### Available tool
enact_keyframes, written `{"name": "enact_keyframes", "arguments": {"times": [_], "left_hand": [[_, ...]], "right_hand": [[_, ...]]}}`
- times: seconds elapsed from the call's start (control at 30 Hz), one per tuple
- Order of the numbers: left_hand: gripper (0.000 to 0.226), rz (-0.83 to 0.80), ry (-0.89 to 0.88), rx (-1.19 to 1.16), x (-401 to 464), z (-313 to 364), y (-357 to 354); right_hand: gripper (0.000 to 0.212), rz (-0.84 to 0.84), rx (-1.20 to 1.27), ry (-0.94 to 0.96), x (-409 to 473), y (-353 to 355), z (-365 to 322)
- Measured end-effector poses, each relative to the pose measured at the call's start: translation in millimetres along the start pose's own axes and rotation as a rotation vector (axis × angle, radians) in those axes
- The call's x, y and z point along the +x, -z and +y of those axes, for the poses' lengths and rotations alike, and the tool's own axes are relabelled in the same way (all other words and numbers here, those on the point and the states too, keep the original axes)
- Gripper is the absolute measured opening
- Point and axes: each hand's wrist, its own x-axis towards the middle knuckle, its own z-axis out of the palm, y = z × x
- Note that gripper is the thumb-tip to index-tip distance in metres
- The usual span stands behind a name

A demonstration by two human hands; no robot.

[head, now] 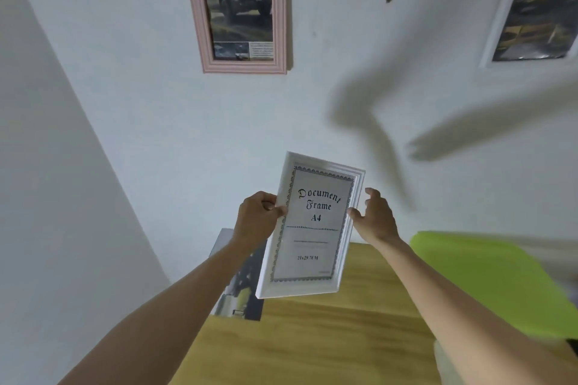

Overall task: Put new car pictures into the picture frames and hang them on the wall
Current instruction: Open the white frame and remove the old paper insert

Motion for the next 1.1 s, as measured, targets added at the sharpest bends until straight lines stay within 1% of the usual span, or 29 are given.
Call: {"name": "enact_keyframes", "arguments": {"times": [0.1, 0.2, 0.27, 0.37, 0.5, 0.63, 0.77, 0.87, 0.93, 1.0, 1.07, 1.1], "left_hand": [[0.027, 0.03, -0.011, 0.05, -17.2, -11.8, -7.0], [0.024, 0.085, -0.023, 0.048, -31.5, -13.6, -15.7], [0.02, 0.122, -0.054, 0.05, -38.5, -12.5, -20.9], [0.021, 0.146, -0.108, 0.07, -46.4, -12.8, -23.9], [0.022, 0.131, -0.154, 0.06, -50.5, -15.0, -28.2], [0.022, 0.074, -0.156, -0.044, -53.7, -15.9, -30.5], [0.027, -0.035, -0.156, -0.179, -54.3, -17.2, -31.9], [0.035, -0.075, -0.171, -0.172, -48.1, -25.6, -26.6], [0.042, -0.063, -0.163, -0.139, -38.7, -36.7, -22.4], [0.049, -0.034, -0.129, -0.014, -26.8, -49.5, -19.3], [0.057, -0.001, -0.015, 0.149, -14.1, -63.7, -16.2], [0.06, -0.004, 0.061, 0.19, -9.0, -70.5, -14.3]], "right_hand": [[0.063, -0.045, 0.117, 0.052, -19.5, -10.7, -23.9], [0.056, -0.113, 0.205, 0.113, -40.2, -18.1, -54.6], [0.052, -0.117, 0.218, 0.146, -49.3, -24.3, -71.0], [0.054, -0.082, 0.235, 0.135, -56.8, -33.8, -90.5], [0.045, -0.014, 0.332, 0.084, -57.6, -41.0, -101.5], [0.033, 0.043, 0.427, 0.023, -55.2, -41.2, -100.3], [0.031, 0.079, 0.439, -0.013, -52.6, -33.5, -96.2], [0.032, 0.073, 0.445, -0.013, -50.7, -20.6, -88.5], [0.031, 0.038, 0.51, -0.015, -52.6, -9.8, -82.9], [0.03, -0.029, 0.591, -0.024, -56.0, 1.1, -76.1], [0.032, -0.124, 0.641, -0.044, -56.7, 8.9, -64.4], [0.033, -0.165, 0.653, -0.057, -55.1, 10.5, -57.4]]}}
